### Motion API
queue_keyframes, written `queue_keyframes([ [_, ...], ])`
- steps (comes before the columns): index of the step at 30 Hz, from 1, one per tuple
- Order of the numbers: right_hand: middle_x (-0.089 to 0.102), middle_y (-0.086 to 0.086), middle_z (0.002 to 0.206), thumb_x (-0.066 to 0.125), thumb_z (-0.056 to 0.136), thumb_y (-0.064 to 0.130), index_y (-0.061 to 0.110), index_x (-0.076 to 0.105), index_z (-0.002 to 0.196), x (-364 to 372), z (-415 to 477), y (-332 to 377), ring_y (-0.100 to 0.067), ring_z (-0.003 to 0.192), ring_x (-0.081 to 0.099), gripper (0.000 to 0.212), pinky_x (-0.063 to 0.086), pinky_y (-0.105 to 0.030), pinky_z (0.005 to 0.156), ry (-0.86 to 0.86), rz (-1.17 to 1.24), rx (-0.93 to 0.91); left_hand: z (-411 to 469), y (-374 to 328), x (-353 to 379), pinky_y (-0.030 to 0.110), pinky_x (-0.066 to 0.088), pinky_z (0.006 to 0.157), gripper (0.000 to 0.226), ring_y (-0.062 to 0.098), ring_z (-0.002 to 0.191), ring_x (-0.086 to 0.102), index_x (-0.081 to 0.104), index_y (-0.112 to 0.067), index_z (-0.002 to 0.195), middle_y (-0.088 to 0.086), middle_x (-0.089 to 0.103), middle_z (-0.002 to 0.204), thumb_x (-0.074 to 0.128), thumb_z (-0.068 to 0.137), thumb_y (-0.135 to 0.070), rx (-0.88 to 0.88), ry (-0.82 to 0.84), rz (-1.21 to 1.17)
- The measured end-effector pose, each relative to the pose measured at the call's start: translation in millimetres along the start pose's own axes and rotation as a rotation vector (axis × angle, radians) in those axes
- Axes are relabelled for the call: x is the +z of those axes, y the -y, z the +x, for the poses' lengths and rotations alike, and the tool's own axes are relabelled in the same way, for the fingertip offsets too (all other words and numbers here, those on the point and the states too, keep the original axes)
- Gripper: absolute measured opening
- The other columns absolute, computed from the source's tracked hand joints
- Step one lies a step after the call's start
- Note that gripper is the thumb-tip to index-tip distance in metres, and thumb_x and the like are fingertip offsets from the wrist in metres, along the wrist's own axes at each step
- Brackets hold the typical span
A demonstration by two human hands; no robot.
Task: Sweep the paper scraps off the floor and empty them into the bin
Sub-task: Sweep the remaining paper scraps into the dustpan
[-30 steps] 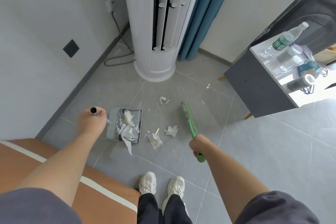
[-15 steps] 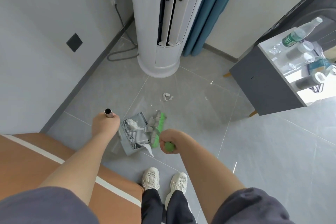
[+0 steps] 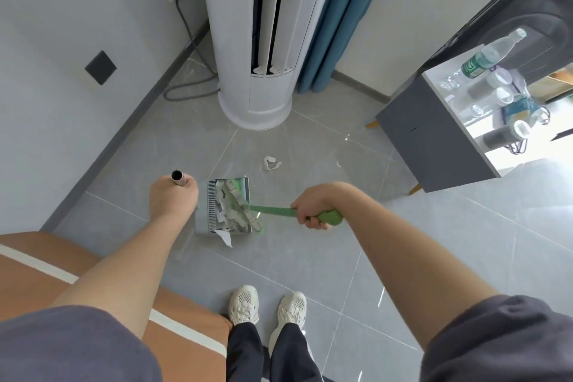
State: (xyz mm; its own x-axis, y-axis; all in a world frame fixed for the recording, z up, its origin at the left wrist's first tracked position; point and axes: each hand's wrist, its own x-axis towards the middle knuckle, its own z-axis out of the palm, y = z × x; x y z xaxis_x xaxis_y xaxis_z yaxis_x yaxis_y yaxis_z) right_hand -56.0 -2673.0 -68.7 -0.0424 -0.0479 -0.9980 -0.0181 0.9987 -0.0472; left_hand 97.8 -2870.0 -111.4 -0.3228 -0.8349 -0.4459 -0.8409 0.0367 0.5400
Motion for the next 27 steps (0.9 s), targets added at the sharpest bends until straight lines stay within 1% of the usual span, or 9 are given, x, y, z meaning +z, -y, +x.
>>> queue_keyframes([
  [2, 0.042, -0.008, 0.059, 0.041, 0.091, 0.001, 0.0, 0.042, 0.136, -17.3, -9.1, -0.8, -0.014, 0.029, 0.04, 0.046, 0.034, -0.012, 0.036, -0.079, -0.151, -0.017, 1.0, -3.8, -3.5, 0.025, 0.032, 0.046, 0.045, 0.027, 0.049, 0.044, 0.043, -0.009, 0.047, -0.004, 0.048, 0.028, 0.046, 0.091, -0.014, -0.003, -0.015, -0.014],
  [4, 0.046, -0.009, 0.06, 0.043, 0.09, 0.002, 0.001, 0.045, 0.135, -32.0, -15.2, 1.1, -0.014, 0.026, 0.042, 0.044, 0.034, -0.013, 0.037, -0.161, -0.251, -0.019, 7.6, -6.4, -5.5, 0.028, 0.035, 0.048, 0.042, 0.032, 0.051, 0.046, 0.045, -0.003, 0.05, 0.004, 0.046, 0.03, 0.046, 0.091, -0.015, -0.011, -0.05, -0.03],
  [8, 0.051, -0.006, 0.067, 0.045, 0.087, 0.001, -0.001, 0.059, 0.124, -45.7, -17.9, 6.7, -0.019, 0.052, 0.05, 0.039, 0.042, -0.026, 0.05, -0.348, -0.418, -0.029, 23.4, -9.3, -4.1, 0.031, 0.035, 0.054, 0.039, 0.033, 0.059, 0.047, 0.042, -0.005, 0.055, 0.01, 0.041, 0.051, 0.048, 0.092, -0.017, -0.011, -0.102, -0.037],
  [10, 0.055, -0.006, 0.07, 0.044, 0.085, 0.001, 0.001, 0.06, 0.121, -48.3, -7.7, 4.8, -0.022, 0.062, 0.056, 0.04, 0.046, -0.029, 0.055, -0.432, -0.436, -0.031, 29.7, -10.5, -2.6, 0.031, 0.033, 0.05, 0.038, 0.032, 0.057, 0.045, 0.043, -0.004, 0.057, 0.011, 0.041, 0.052, 0.047, 0.091, -0.017, -0.021, -0.097, -0.035],
  [15, 0.058, -0.007, 0.078, 0.041, 0.087, 0.007, 0.0, 0.051, 0.126, -51.2, 36.6, 3.7, -0.019, 0.057, 0.059, 0.041, 0.049, -0.027, 0.049, -0.541, -0.31, -0.012, 45.7, -10.8, 1.3, 0.038, 0.042, 0.058, 0.033, 0.033, 0.06, 0.051, 0.046, -0.001, 0.061, 0.019, 0.048, 0.063, 0.047, 0.09, -0.017, -0.035, -0.09, 0.01],
  [18, 0.056, -0.005, 0.077, 0.041, 0.089, 0.008, 0.003, 0.05, 0.125, -48.6, 55.2, 6.0, -0.018, 0.058, 0.057, 0.038, 0.048, -0.027, 0.051, -0.518, -0.29, 0.033, 56.3, -10.9, 1.6, 0.042, 0.049, 0.064, 0.037, 0.038, 0.067, 0.057, 0.039, -0.004, 0.056, 0.022, 0.052, 0.067, 0.048, 0.09, -0.013, -0.001, -0.082, 0.061],
  [21, 0.055, -0.006, 0.075, 0.043, 0.091, 0.005, 0.003, 0.058, 0.109, -32.1, 66.6, 13.1, -0.015, 0.054, 0.044, 0.024, 0.04, -0.024, 0.053, -0.397, -0.372, 0.058, 67.0, -7.0, 0.5, 0.039, 0.052, 0.068, 0.03, 0.039, 0.07, 0.064, 0.044, -0.004, 0.059, 0.026, 0.061, 0.071, 0.05, 0.087, -0.012, -0.043, -0.051, 0.052],
  [24, 0.069, -0.017, 0.103, 0.043, 0.087, 0.003, -0.003, 0.068, 0.112, -0.5, 75.0, 22.1, -0.017, 0.051, 0.038, 0.036, 0.037, -0.027, 0.057, -0.25, -0.428, 0.028, 70.3, -3.3, 1.9, 0.037, 0.051, 0.067, 0.023, 0.041, 0.075, 0.067, 0.051, -0.003, 0.064, 0.025, 0.062, 0.071, 0.053, 0.085, -0.012, -0.088, -0.034, 0.032],
  [27, 0.065, -0.018, 0.12, 0.041, 0.084, -0.001, 0.0, 0.065, 0.075, 26.0, 75.2, 34.4, -0.017, 0.05, 0.037, 0.026, 0.033, -0.025, 0.051, -0.202, -0.456, -0.061, 69.9, -1.8, 4.2, 0.041, 0.055, 0.069, 0.024, 0.042, 0.075, 0.068, 0.055, -0.001, 0.067, 0.024, 0.063, 0.07, 0.052, 0.085, -0.014, -0.114, -0.015, 0.016],
])
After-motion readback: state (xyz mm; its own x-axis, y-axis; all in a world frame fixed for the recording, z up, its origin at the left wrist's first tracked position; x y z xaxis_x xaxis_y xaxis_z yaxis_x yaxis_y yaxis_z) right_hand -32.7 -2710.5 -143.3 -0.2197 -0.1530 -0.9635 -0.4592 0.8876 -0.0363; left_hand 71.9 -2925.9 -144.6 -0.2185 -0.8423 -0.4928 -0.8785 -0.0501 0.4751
